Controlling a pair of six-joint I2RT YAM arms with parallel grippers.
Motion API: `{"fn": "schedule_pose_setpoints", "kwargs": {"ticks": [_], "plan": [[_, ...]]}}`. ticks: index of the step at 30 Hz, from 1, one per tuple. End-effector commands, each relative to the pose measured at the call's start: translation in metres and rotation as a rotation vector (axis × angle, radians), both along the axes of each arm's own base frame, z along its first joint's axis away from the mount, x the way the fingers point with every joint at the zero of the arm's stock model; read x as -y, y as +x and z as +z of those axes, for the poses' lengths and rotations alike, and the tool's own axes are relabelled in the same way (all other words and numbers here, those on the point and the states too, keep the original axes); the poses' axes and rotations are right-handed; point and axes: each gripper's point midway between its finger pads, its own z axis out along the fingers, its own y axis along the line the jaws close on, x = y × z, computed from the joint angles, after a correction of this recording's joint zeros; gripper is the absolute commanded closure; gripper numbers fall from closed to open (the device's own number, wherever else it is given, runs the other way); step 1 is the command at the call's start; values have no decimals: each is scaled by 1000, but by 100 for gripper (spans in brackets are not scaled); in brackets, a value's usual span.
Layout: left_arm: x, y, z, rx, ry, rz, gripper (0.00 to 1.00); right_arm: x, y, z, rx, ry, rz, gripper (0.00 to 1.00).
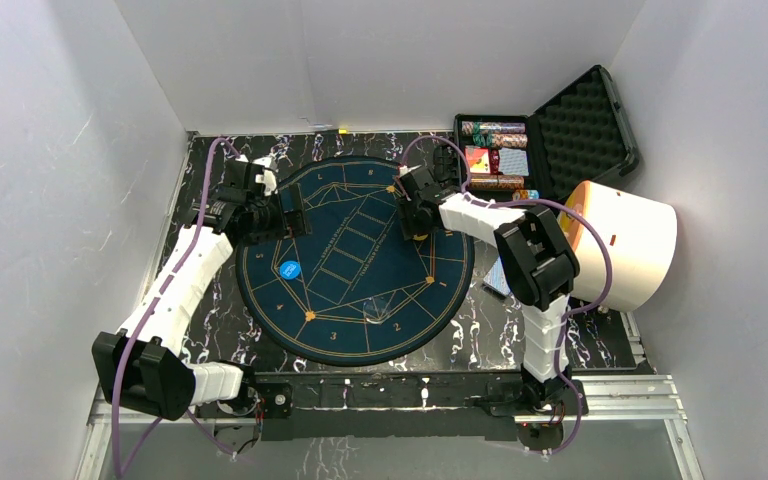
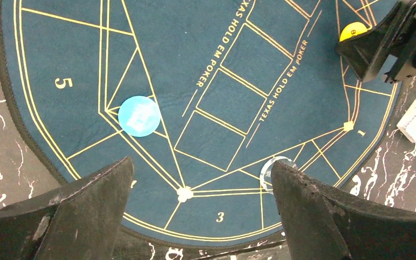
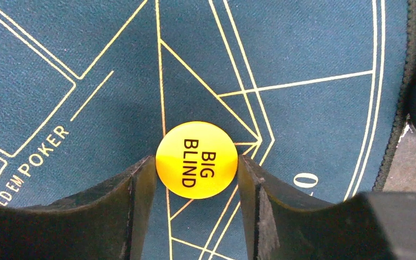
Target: Distribute texas hold em gaming equipment
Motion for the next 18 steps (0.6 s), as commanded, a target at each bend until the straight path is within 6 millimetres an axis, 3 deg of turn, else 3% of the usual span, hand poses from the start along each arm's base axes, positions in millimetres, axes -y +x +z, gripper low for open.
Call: {"fn": "schedule_pose_setpoints", "kwargs": {"ticks": [1, 5, 7, 9, 14, 18], "plan": [[-9, -18, 0, -39, 35, 18, 1, -7, 7, 11, 17, 23, 19, 30], [-27, -26, 2, -65, 118, 53, 2, -6, -1, 29, -4, 34, 3, 9], [-39, -30, 3, -77, 168, 83, 2, -5, -9, 53, 12, 66, -14, 4], [-56, -32, 3, -97, 216, 133, 2, -16, -25, 75, 22, 143, 15, 2], [-94, -30, 0, -129, 213, 289, 2, -65, -95, 122, -1, 338, 204, 2], [-132, -5, -15, -140, 181, 372, 2, -91, -146, 136, -8, 429, 374, 2]]}}
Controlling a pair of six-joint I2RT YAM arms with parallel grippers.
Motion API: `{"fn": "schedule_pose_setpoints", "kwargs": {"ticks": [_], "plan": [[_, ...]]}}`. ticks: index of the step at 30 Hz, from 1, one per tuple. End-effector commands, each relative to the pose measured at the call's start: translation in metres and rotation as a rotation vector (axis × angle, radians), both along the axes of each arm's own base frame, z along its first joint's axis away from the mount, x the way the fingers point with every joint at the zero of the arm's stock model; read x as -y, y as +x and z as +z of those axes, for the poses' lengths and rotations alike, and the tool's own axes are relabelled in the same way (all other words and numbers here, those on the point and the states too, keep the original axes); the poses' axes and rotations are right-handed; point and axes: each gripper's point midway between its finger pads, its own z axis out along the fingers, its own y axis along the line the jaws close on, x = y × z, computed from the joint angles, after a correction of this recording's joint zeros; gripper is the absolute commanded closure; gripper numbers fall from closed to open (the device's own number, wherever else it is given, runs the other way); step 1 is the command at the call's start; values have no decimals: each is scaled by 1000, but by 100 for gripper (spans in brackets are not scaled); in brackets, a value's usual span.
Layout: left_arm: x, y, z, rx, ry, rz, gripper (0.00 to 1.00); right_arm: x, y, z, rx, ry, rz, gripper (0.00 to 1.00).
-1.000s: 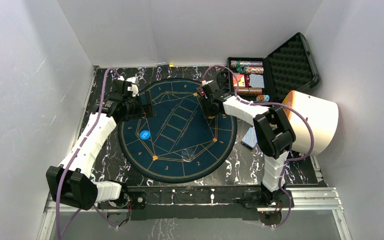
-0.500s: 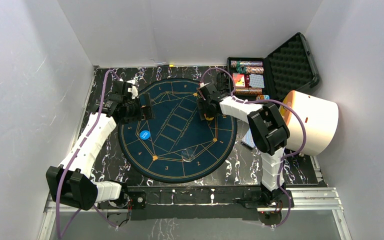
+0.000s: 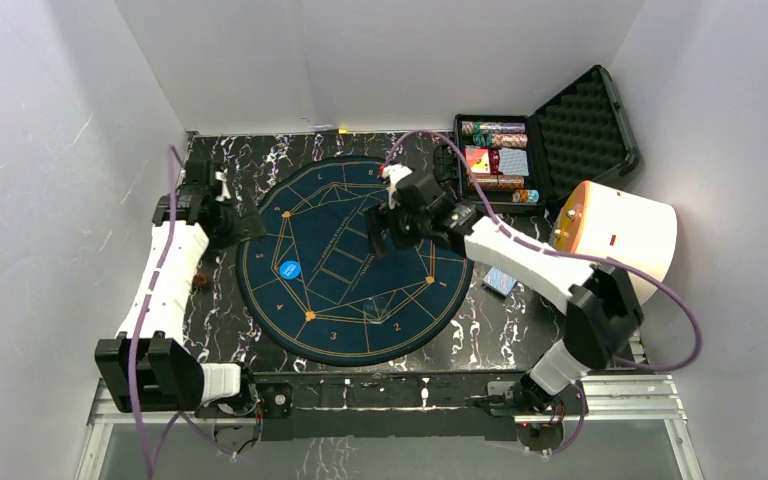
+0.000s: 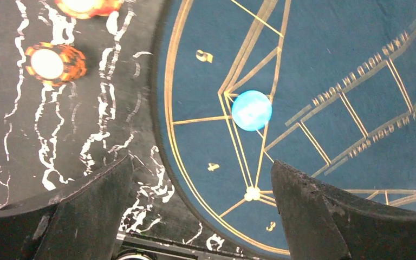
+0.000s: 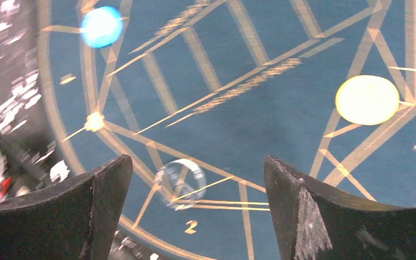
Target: Distribute texas hold em gaming equipment
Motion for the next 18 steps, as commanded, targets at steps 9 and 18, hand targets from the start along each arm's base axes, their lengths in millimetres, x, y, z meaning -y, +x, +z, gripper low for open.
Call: {"fn": "schedule_pose_setpoints", "kwargs": {"ticks": [9, 18], "plan": [[-103, 88, -30, -51, 95, 121, 2, -37, -77, 19, 55, 67, 269, 2], [-131, 130, -55, -68, 104, 121, 8, -38, -74, -1, 33, 25, 263, 2]]}}
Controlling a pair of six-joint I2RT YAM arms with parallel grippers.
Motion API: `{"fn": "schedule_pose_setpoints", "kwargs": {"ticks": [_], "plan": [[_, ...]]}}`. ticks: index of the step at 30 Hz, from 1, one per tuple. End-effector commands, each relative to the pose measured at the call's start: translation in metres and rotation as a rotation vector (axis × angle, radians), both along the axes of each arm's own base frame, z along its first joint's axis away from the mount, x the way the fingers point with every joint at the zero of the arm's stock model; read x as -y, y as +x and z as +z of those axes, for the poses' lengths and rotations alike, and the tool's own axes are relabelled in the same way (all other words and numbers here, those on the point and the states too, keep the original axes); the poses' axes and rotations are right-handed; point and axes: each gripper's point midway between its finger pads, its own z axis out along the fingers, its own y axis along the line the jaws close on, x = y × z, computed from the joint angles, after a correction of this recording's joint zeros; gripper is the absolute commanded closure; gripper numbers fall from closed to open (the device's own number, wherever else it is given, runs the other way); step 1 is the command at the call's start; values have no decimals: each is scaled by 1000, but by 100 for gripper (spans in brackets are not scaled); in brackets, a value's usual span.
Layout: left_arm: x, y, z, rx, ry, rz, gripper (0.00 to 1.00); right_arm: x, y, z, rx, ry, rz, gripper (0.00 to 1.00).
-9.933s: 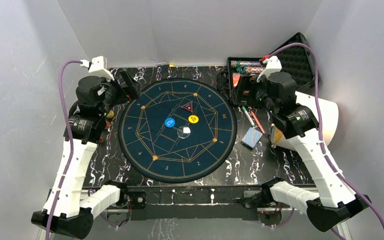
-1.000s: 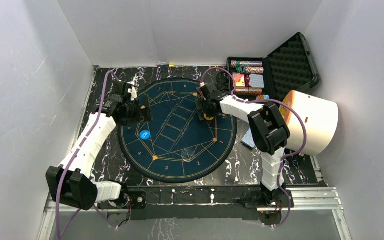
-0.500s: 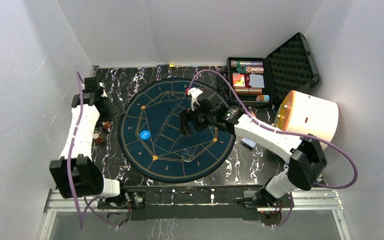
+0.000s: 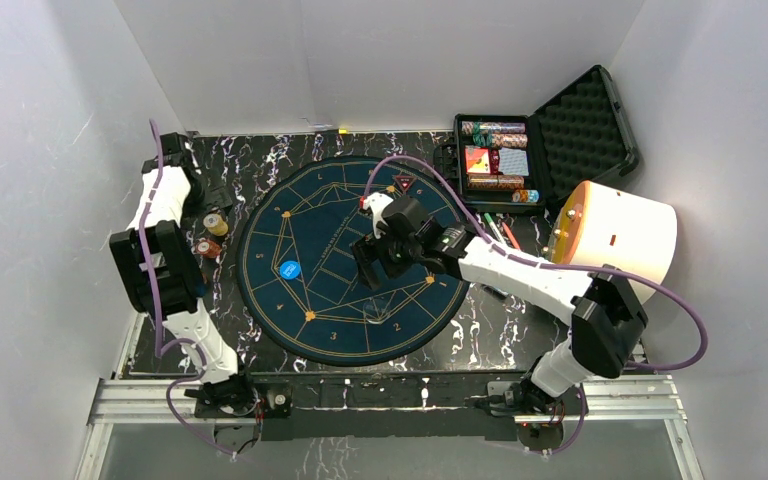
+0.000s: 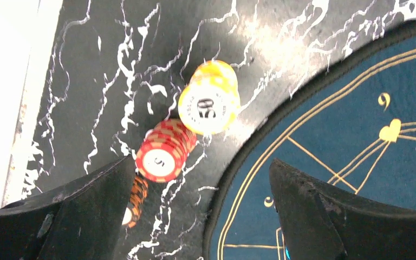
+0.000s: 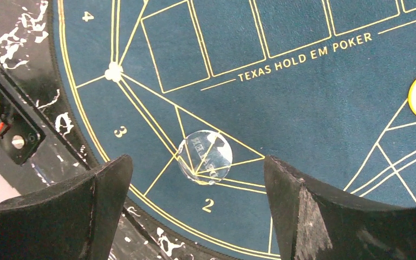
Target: Distribute texas hold em gaming equipment
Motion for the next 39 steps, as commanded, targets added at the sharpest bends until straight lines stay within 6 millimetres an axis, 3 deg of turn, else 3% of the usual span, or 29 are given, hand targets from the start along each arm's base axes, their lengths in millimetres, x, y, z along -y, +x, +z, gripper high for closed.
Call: {"fn": "schedule_pose_setpoints", "kwargs": {"ticks": [1, 8, 15, 25, 33, 39], "plan": [[-9, 18, 14, 40, 33, -25, 9, -1, 10, -5, 26, -13, -7, 2], [-8, 34, -7, 24, -4, -27, 13, -4, 10, -13, 5, -21, 0, 2], [-12, 23, -23, -38, 17, -3, 22, -4, 11, -17, -7, -20, 1, 2], [-8, 33, -39, -53, -22, -23, 37, -3, 11, -20, -14, -20, 0, 2], [-8, 35, -38, -57, 5, -28, 46, -3, 10, -21, -17, -18, 2, 2], [-11, 34, -32, -58, 24, -21, 45, -3, 10, -22, -20, -15, 4, 2]]}}
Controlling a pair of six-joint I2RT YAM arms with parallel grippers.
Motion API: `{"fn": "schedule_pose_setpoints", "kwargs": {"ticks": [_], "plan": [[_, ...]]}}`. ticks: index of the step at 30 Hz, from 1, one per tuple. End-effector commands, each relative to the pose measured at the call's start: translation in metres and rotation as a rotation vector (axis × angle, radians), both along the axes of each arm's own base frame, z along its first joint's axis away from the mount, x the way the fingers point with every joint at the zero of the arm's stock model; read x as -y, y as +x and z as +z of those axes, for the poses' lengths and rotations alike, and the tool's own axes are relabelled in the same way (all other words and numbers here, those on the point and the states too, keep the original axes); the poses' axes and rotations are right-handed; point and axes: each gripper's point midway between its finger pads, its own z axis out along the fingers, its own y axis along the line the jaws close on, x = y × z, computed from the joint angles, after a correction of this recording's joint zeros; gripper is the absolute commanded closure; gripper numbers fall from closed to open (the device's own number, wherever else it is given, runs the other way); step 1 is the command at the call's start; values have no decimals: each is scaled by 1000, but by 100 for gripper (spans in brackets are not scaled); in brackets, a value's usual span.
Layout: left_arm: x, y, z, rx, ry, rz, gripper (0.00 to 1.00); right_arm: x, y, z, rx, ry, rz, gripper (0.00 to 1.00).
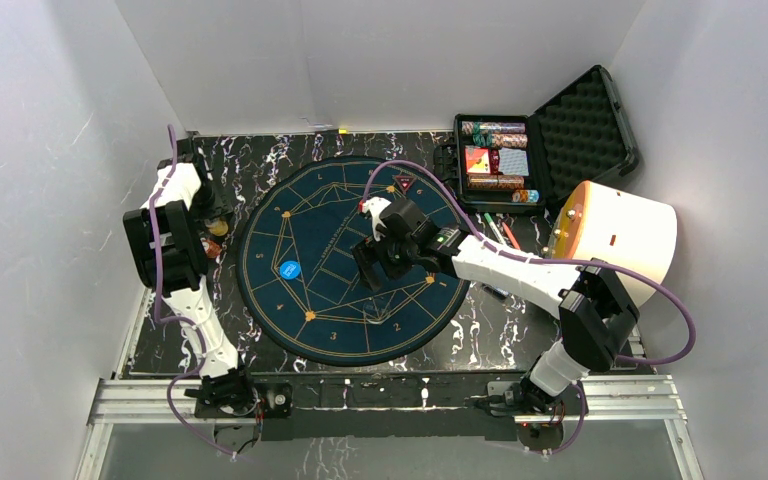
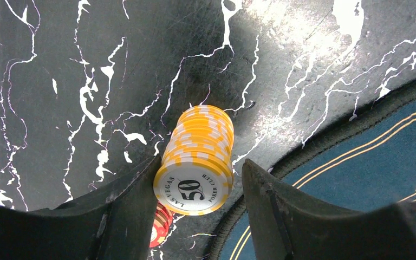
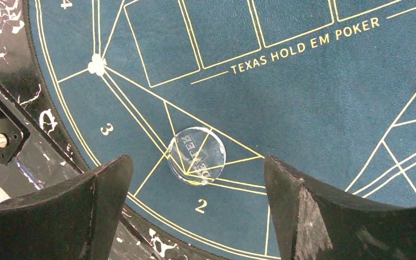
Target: Distribute texas hold em gaming equipment
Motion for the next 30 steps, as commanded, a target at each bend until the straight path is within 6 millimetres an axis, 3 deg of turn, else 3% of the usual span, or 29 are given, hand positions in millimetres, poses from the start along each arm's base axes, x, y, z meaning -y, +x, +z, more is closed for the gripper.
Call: {"fn": "schedule_pose_setpoints", "kwargs": {"ticks": [1, 4, 26, 30], "plan": [[-4, 5, 29, 43, 41, -2, 43, -7, 4, 3, 17, 36, 10, 2], [-5, 6, 34, 53, 48, 0, 41, -7, 4, 2, 16, 36, 10, 2], [-5, 4, 29, 31, 48, -5, 57, -8, 3, 1, 12, 40, 16, 2], [-7, 6, 39, 51, 61, 1, 63, -8, 3, 1, 12, 40, 14, 2]]}}
